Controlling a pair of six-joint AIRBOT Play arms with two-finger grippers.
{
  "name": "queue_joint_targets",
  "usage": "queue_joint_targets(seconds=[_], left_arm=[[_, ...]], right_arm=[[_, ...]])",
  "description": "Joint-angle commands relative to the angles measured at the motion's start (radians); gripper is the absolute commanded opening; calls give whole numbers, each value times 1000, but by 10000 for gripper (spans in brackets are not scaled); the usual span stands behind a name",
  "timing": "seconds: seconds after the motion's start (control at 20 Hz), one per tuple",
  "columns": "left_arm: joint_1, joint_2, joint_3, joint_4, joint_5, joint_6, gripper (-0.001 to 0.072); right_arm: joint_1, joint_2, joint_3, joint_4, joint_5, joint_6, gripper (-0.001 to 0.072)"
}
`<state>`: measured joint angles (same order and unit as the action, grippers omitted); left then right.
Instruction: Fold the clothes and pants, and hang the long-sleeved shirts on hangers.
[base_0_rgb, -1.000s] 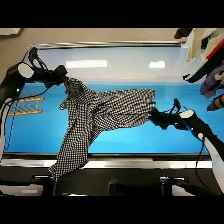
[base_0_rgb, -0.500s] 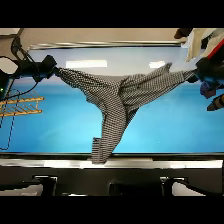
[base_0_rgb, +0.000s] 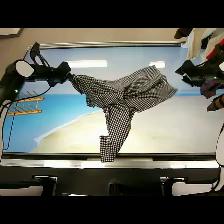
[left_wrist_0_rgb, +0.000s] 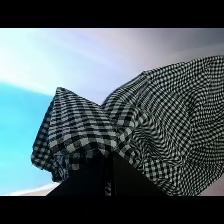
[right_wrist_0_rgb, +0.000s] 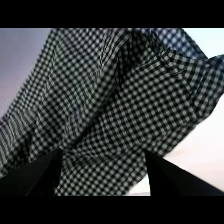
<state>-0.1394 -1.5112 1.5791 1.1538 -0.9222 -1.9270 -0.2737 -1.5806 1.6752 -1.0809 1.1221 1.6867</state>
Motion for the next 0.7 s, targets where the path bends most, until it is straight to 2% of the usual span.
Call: queue_joint_targets(seconds=[0.0, 0.15, 0.3, 0.45, 0.65], left_arm=[[-4, -14, -1, 2, 0, -2, 22], [9, -15, -1, 2, 7, 1, 22], [23, -15, -1, 2, 8, 1, 22], [30, -15, -1, 2, 7, 1, 21], [32, -15, -1, 2, 7, 1, 22]], right_arm=[[-42, 11, -3, 8, 195, -131, 581], [-115, 106, -146, 70, 211, -168, 601], [-101, 224, -471, 224, 204, -243, 602], [4, 334, -813, 351, 143, -312, 601], [255, 430, -1101, 469, -18, -310, 599]])
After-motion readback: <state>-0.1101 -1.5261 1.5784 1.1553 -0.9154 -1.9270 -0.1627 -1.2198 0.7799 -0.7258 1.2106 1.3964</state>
